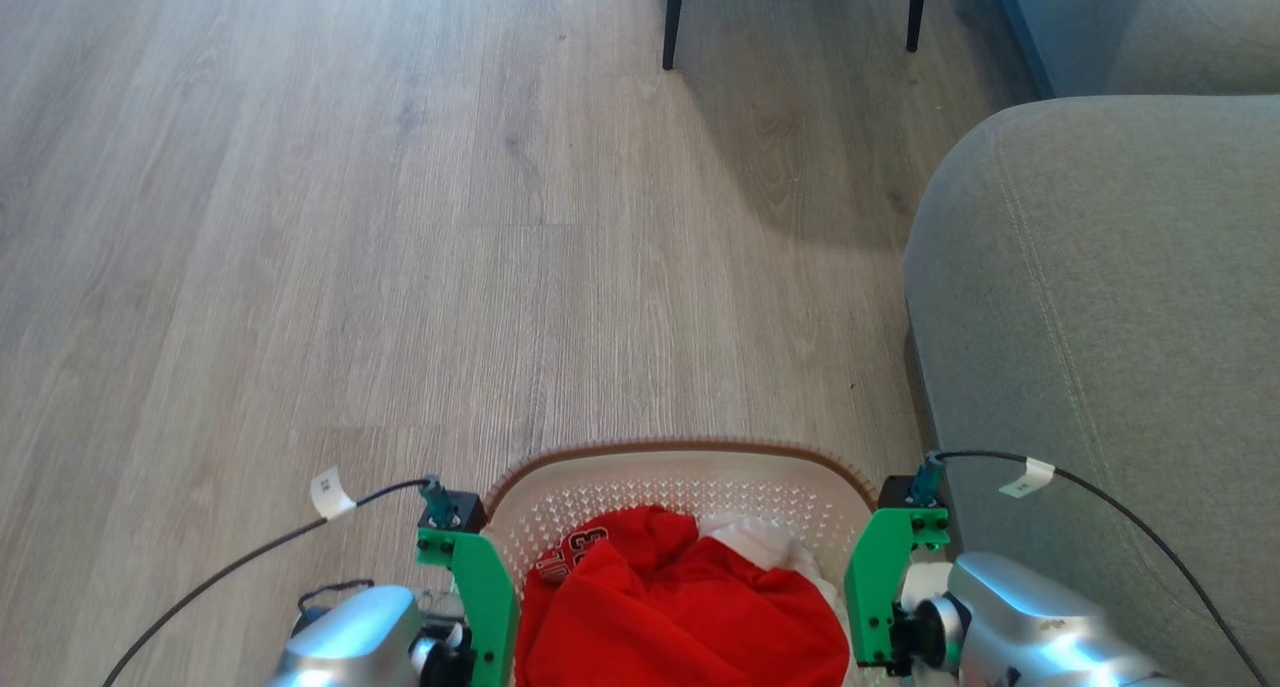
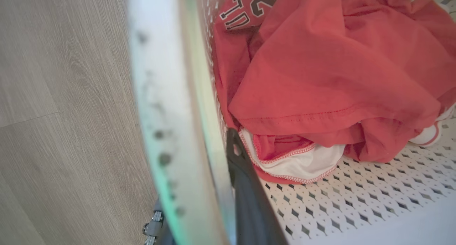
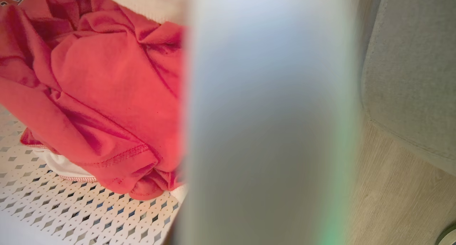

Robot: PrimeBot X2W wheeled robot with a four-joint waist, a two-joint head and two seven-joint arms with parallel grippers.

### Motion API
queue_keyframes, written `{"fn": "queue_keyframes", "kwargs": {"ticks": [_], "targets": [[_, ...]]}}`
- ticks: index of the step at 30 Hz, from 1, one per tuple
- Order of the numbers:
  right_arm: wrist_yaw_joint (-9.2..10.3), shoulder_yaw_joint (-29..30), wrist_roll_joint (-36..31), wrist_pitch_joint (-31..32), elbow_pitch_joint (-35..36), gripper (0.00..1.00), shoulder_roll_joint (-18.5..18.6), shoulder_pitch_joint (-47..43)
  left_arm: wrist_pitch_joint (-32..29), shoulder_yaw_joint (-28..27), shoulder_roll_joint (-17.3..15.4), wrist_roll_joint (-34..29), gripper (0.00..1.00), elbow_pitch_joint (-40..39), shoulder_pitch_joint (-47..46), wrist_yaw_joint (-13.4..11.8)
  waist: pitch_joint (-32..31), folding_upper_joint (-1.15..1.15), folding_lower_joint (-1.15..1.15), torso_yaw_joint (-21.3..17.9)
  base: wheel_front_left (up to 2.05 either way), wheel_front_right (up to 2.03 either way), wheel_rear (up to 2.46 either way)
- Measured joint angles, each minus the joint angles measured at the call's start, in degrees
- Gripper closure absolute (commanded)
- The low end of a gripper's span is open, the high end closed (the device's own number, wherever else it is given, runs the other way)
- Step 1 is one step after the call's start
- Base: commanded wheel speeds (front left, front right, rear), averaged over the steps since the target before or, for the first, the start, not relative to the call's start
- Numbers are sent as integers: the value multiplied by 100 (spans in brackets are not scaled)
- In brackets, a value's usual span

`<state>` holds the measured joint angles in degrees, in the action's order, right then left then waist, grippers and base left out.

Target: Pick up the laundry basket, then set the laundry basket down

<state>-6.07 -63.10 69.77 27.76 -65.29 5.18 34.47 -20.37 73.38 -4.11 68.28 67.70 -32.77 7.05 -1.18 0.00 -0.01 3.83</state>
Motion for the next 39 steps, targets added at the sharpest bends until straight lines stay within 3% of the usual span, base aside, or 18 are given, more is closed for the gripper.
{"fn": "queue_keyframes", "kwargs": {"ticks": [39], "targets": [[0,-422,443,-65,-64,100,2,43,-80,26,-2,91,100,-12,3,-1,12,-1,0,-2,0,0,0]]}}
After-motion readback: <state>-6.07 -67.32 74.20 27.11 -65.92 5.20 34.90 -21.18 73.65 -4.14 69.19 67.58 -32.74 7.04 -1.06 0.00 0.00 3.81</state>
